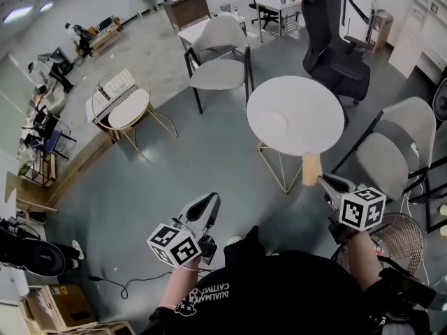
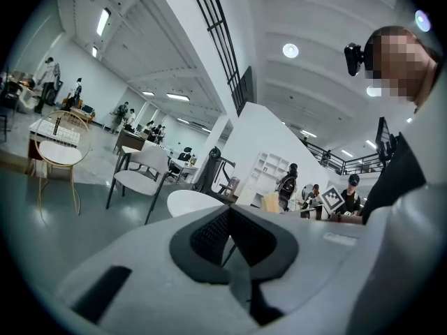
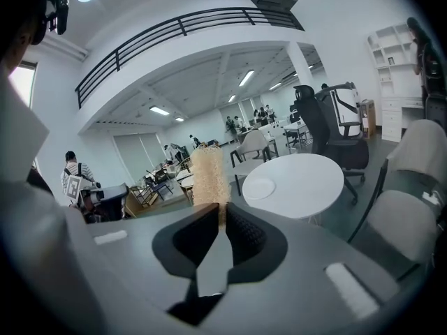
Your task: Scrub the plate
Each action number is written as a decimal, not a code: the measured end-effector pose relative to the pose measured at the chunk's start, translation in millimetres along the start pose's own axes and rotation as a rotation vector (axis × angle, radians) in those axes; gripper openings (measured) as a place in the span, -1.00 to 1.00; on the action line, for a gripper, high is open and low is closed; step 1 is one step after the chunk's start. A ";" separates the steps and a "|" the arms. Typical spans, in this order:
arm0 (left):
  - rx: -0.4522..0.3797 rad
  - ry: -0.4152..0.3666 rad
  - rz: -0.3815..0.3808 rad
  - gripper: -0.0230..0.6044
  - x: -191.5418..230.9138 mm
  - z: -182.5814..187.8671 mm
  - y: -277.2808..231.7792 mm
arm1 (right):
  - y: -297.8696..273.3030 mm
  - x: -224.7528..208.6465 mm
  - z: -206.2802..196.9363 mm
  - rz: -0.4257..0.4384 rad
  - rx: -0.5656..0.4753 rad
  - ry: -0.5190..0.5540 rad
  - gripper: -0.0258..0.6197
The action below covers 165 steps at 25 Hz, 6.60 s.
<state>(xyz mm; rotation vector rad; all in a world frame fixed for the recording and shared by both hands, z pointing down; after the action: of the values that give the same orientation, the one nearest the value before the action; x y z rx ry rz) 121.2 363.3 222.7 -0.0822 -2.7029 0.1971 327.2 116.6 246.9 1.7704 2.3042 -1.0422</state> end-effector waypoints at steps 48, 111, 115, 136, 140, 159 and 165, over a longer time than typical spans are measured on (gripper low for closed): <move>0.428 -0.027 -0.264 -0.93 246.9 37.6 -372.5 | -308.9 -149.9 105.8 -0.193 0.144 -0.249 -0.81; 1.045 0.218 -0.166 -0.84 312.5 -94.9 -534.3 | -405.3 -277.7 85.9 -0.467 0.218 -0.421 -0.80; 1.055 0.190 -0.197 -0.85 311.3 -90.8 -535.6 | -397.3 -277.3 88.3 -0.501 0.187 -0.444 -0.80; 1.007 0.129 -0.273 -0.86 316.2 -92.6 -523.1 | -468.5 -197.2 88.7 -0.296 0.156 -0.641 -0.80; 0.986 0.134 -0.264 -0.85 318.6 -89.9 -521.3 | -463.0 -200.1 83.2 -0.366 0.145 -0.635 -0.80; 0.960 0.139 -0.269 -0.86 318.4 -89.0 -516.7 | -403.7 -226.0 58.7 -0.564 0.106 -0.673 -0.80; 0.961 0.136 -0.275 -0.86 318.1 -87.0 -518.0 | -382.0 -238.1 53.2 -0.625 0.061 -0.722 -0.80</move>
<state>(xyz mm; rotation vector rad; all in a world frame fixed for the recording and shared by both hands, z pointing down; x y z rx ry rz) -145.0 -109.6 510.0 0.5266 -2.1791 1.2921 56.1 -155.1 488.2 0.4789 2.3231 -1.5063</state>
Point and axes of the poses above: the fingertips, and each gripper's own axes: y backward along the fingers, x to its left, z out of its top, the point moved 4 cm from there along y, backward along the fingers, and after that the axes turned 4 degrees about -y, right-handed, at the moved point
